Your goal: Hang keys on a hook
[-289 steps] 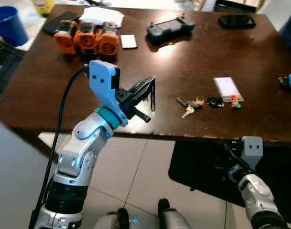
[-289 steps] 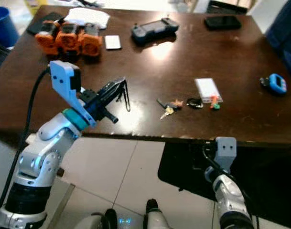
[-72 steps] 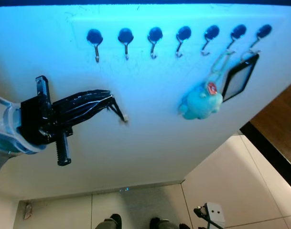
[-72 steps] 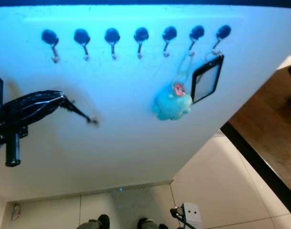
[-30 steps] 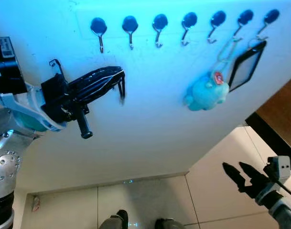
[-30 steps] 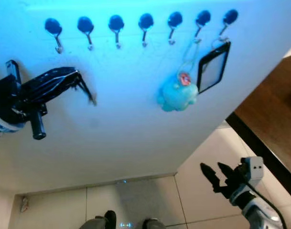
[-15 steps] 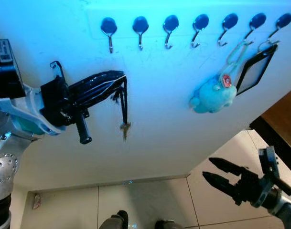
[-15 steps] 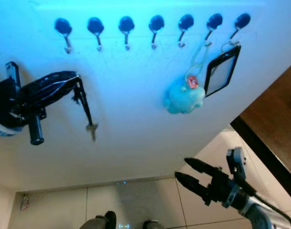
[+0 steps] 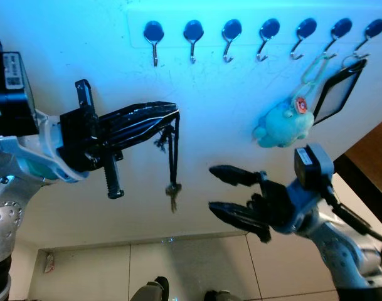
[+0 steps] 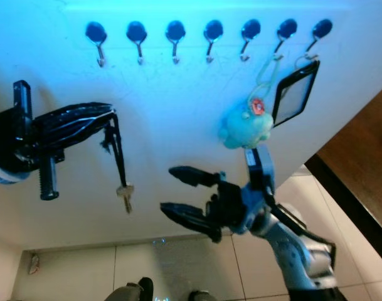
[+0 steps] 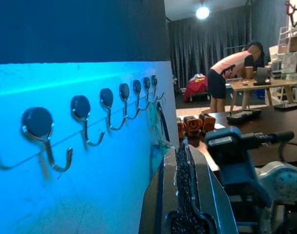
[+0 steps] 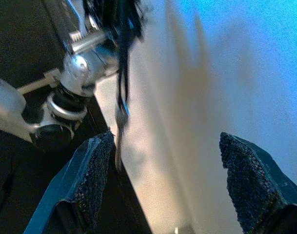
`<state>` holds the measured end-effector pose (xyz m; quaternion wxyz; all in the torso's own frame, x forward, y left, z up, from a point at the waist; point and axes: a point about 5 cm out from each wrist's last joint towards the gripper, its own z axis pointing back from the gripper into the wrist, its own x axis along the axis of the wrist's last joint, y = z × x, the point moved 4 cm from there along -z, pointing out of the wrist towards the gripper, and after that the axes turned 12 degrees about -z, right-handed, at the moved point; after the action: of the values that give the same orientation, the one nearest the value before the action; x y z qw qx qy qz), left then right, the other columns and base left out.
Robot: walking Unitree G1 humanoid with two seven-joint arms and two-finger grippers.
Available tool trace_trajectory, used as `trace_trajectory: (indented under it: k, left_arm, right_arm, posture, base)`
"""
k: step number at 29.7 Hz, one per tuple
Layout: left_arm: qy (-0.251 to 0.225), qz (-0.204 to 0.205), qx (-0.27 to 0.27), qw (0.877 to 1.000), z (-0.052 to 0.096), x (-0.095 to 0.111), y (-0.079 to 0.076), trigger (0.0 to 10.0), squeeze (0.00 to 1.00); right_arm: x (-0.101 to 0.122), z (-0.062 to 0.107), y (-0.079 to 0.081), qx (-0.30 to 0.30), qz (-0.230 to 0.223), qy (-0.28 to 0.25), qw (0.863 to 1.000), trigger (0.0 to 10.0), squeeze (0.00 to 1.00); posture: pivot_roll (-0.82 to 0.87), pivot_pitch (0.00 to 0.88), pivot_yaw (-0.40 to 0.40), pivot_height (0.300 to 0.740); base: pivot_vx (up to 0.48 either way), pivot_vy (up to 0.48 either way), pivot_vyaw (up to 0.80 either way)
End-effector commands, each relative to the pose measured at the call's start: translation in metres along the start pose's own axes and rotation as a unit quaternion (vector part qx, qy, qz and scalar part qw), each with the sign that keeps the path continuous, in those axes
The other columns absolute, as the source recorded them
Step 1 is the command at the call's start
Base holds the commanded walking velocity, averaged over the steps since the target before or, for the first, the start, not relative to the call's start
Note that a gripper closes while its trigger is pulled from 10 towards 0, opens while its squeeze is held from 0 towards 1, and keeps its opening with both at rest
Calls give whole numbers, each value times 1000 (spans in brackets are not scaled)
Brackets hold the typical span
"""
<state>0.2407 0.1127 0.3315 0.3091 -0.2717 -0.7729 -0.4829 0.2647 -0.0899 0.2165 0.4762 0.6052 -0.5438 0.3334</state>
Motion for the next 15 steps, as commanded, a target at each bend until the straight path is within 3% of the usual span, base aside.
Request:
trace_trajectory:
  k: [1, 2, 3, 4, 5, 6, 7, 10, 11, 12, 13, 15]
  left_arm:
    - [5, -6, -11, 1000, -2, 1, -3, 10000, 0]
    - [5, -7, -12, 1000, -2, 2, -3, 10000, 0]
    - [4, -7, -13, 1000, -3, 2, -3, 10000, 0]
    - [4, -7, -13, 1000, -3, 2, -3, 10000, 0]
    - [4, -8, -15, 1000, -3, 3, -4, 10000, 0]
    - [4, -9, -16, 1000, -3, 3, -4, 10000, 0]
    - [3, -9, -17, 1000, -3, 4, -4, 10000, 0]
    - [3, -9, -18, 1000, -4, 4, -4, 10000, 0]
    - [2, -9, -19, 1000, -5, 4, -4, 10000, 0]
    - [2, -9, -19, 1000, -5, 4, -4, 10000, 0]
    - [2, -10, -19, 1000, -6, 4, -4, 10000, 0]
    - [1, -9, -20, 1000, -6, 4, -4, 10000, 0]
  right_arm:
    - [-2, -2, 0, -1, 3, 2, 1000, 10000, 0]
    - [4, -10, 0, 9, 11, -7, 1000, 10000, 0]
    - [9, -16, 0, 16, 16, -16, 1000, 7451, 0]
    - [9, -16, 0, 16, 16, -16, 1000, 7451, 0]
    - [14, -22, 0, 22, 19, -24, 999, 4000, 0]
    - [20, -28, 1, 31, 20, -35, 999, 2863, 0]
    - [24, -32, 3, 40, 19, -44, 998, 2627, 0]
    - [27, -36, 4, 46, 18, -48, 998, 2941, 0]
    - [28, -38, 4, 51, 20, -49, 997, 8000, 0]
    - [28, -38, 4, 51, 20, -49, 997, 8000, 0]
    - [30, -40, 3, 50, 23, -50, 997, 10000, 0]
    - [32, -42, 2, 50, 27, -53, 997, 10000, 0]
  posture:
    - [4, 99, 52, 740]
    - [5, 99, 53, 740]
    - [5, 98, 54, 740]
    - [5, 98, 54, 740]
    - [5, 98, 54, 740]
    - [13, 97, 52, 740]
    - [14, 96, 53, 740]
    - [14, 98, 55, 740]
    - [15, 97, 54, 740]
    - [15, 97, 54, 740]
    - [16, 95, 54, 740]
    - [17, 94, 55, 740]
  base:
    - [0, 0, 0]
    - [0, 0, 0]
    - [0, 0, 0]
    - [0, 0, 0]
    - [0, 0, 0]
    - [0, 0, 0]
    - [0, 0, 0]
    - [0, 0, 0]
    - [0, 0, 0]
    - [0, 0, 0]
    - [0, 0, 0]
    - [0, 0, 0]
